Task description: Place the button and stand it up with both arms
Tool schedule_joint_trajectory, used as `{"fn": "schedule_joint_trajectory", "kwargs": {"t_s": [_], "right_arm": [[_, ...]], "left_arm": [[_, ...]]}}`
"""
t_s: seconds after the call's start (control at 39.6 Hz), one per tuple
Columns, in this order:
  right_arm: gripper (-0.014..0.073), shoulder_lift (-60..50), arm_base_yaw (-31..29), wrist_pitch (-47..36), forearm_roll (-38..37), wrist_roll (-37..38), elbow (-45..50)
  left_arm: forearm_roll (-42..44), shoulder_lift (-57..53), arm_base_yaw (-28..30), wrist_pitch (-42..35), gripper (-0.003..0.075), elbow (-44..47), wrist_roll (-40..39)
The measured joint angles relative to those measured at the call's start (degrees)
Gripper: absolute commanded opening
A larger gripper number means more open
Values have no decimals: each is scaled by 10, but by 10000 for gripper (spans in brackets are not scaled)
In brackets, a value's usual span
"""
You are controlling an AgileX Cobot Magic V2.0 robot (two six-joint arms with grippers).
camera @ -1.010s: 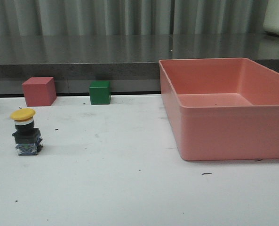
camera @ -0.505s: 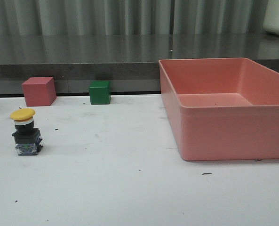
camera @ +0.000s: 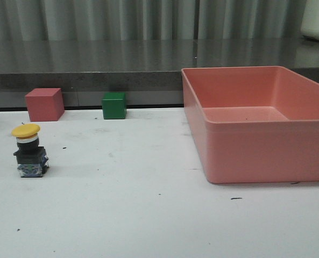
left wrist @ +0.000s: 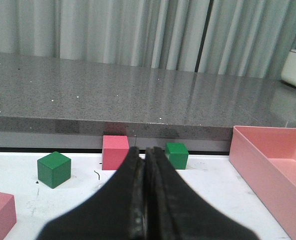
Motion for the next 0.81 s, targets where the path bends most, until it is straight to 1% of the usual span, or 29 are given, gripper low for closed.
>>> {"fn": "schedule_joint_trajectory", "kwargs": {"t_s": [0.33, 0.45, 0.56, 0.66, 0.81], "right_arm": [[-69, 0, 0, 0, 0, 0, 0], [-69, 0, 0, 0, 0, 0, 0], [-69, 0, 0, 0, 0, 0, 0], [-69, 0, 0, 0, 0, 0, 0], [-69, 0, 0, 0, 0, 0, 0]], "left_arm": [[-37, 0, 0, 0, -20, 1, 5], [-46, 0, 0, -1, -20, 22, 6], [-58, -1, 2, -21, -20, 47, 19], [-72, -15, 18, -51, -20, 80, 37], [-77, -46, 71, -72, -20, 133, 44]]}}
